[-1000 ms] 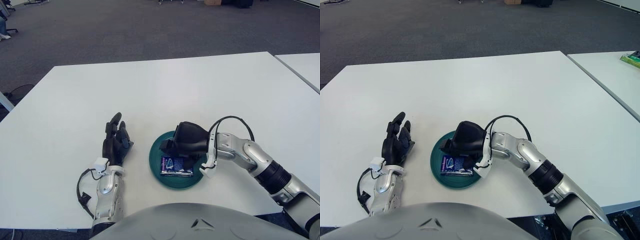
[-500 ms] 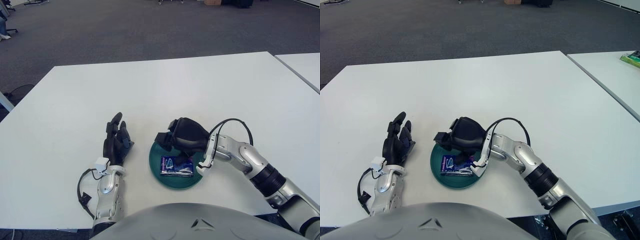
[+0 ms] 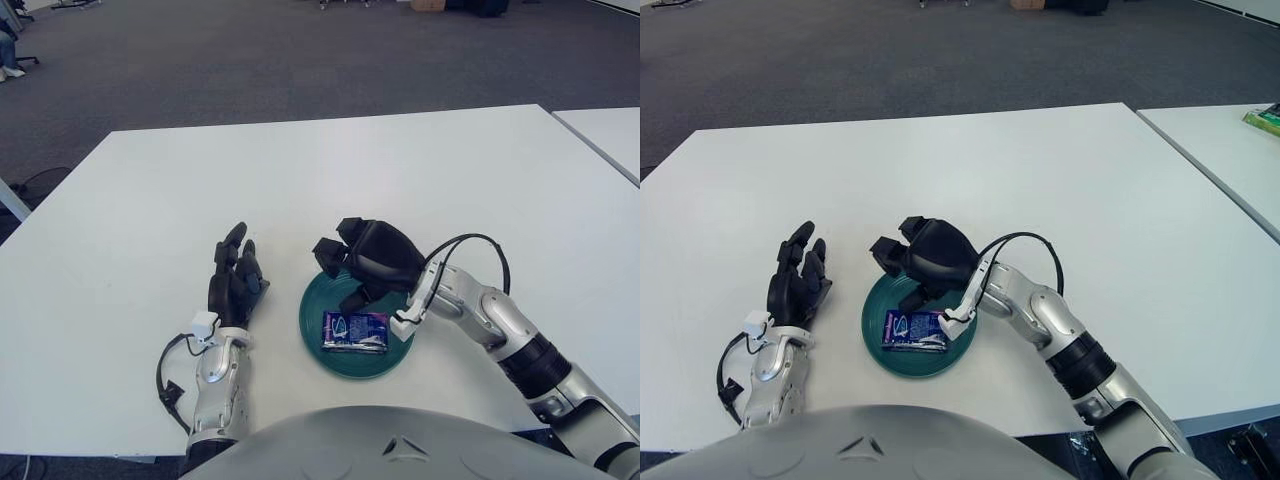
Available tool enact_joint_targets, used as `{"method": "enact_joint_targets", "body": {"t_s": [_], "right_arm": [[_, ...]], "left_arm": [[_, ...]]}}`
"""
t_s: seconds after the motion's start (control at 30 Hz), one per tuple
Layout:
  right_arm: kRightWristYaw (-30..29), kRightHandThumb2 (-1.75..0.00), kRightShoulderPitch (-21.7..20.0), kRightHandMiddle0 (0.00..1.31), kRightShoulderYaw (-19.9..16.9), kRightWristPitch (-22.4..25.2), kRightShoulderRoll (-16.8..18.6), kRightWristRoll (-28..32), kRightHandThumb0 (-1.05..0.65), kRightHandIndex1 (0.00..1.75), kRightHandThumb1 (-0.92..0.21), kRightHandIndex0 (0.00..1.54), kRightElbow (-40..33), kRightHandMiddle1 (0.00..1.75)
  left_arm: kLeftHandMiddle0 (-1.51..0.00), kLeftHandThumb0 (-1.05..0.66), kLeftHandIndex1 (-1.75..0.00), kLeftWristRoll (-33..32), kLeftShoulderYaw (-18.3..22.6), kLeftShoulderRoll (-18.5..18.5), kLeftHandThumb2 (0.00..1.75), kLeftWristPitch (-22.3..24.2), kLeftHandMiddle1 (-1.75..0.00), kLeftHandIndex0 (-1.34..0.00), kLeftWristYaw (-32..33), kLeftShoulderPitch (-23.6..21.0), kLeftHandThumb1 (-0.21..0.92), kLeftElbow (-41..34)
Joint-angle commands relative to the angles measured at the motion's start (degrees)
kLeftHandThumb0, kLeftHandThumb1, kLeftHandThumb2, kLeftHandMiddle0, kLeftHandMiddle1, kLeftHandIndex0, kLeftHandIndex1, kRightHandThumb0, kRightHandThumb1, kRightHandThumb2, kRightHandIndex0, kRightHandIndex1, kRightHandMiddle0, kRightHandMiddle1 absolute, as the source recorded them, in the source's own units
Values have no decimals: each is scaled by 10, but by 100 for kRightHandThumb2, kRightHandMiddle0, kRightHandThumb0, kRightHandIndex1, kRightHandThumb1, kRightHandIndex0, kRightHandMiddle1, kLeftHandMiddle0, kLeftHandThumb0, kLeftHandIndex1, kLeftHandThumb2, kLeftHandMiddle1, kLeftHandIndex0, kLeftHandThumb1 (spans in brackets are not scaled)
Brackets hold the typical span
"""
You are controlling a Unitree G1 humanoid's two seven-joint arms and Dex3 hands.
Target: Put the gum into the plate.
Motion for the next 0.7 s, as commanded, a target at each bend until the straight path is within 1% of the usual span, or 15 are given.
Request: {"method": "enact_joint_targets", "body": {"t_s": [0.0, 0.07, 0.13, 0.2, 0.33, 0.37, 0.47, 0.53, 0.57, 0.6, 0.63, 0.67], "right_arm": [[29, -58, -63, 23, -56, 22, -11, 50, -37, 170, -87, 46, -17, 175], [32, -56, -73, 22, -72, 28, -11, 58, -37, 167, -88, 45, -17, 175], [17, -55, -72, 22, -90, 38, -8, 54, -36, 161, -90, 46, -19, 175], [6, -55, -65, 22, -104, 51, -2, 56, -36, 157, -90, 47, -20, 175], [-26, -56, -51, 22, -126, 64, 11, 71, -36, 151, -89, 49, 1, 175], [-36, -56, -50, 22, -133, 66, 15, 81, -36, 151, -89, 49, 17, 175], [-57, -53, -54, 21, -148, 72, 26, 107, -36, 142, -91, 49, 66, 175], [-62, -52, -61, 21, -154, 77, 32, 121, -36, 130, -91, 50, 90, 175], [-60, -52, -65, 20, -158, 87, 39, 133, -36, 127, -92, 50, 100, 175], [-58, -58, -68, 18, -161, 93, 44, 141, -51, 115, -92, 50, 106, 157], [-57, -62, -70, 17, -162, 97, 47, 147, -60, 106, -92, 50, 110, 144], [-51, -63, -72, 17, -165, 104, 54, 163, -63, 102, -92, 51, 117, 139]], "left_arm": [[-26, -66, -66, -7, 2, -6, 77, 25, 0, 0, -5, 4, 92, 27], [-26, -65, -66, -10, 3, -6, 77, 26, -1, 0, -5, 2, 92, 30], [-27, -65, -67, -12, 5, -7, 78, 28, -1, 0, -5, 0, 92, 33], [-28, -66, -68, -13, 6, -8, 79, 27, -1, 0, -4, -1, 92, 35], [-29, -66, -70, -8, 5, -8, 81, 18, -2, 0, -4, -6, 92, 37], [-29, -66, -71, -3, 4, -7, 81, 14, -2, 0, -3, -6, 92, 37], [-29, -67, -71, 12, 1, -4, 83, 3, -1, 0, 1, -6, 92, 39], [-29, -67, -71, 21, 0, -2, 84, -1, -1, 0, 4, -6, 92, 39], [-29, -67, -71, 27, -1, -2, 84, -5, -1, 0, 7, -6, 92, 41], [-28, -68, -72, 31, -1, -3, 85, -7, -1, 0, 9, -6, 92, 42], [-28, -68, -72, 33, -1, -3, 85, -9, -1, 0, 10, -7, 92, 44], [-28, -68, -72, 36, 0, -4, 85, -11, -1, 0, 11, -6, 92, 44]]}}
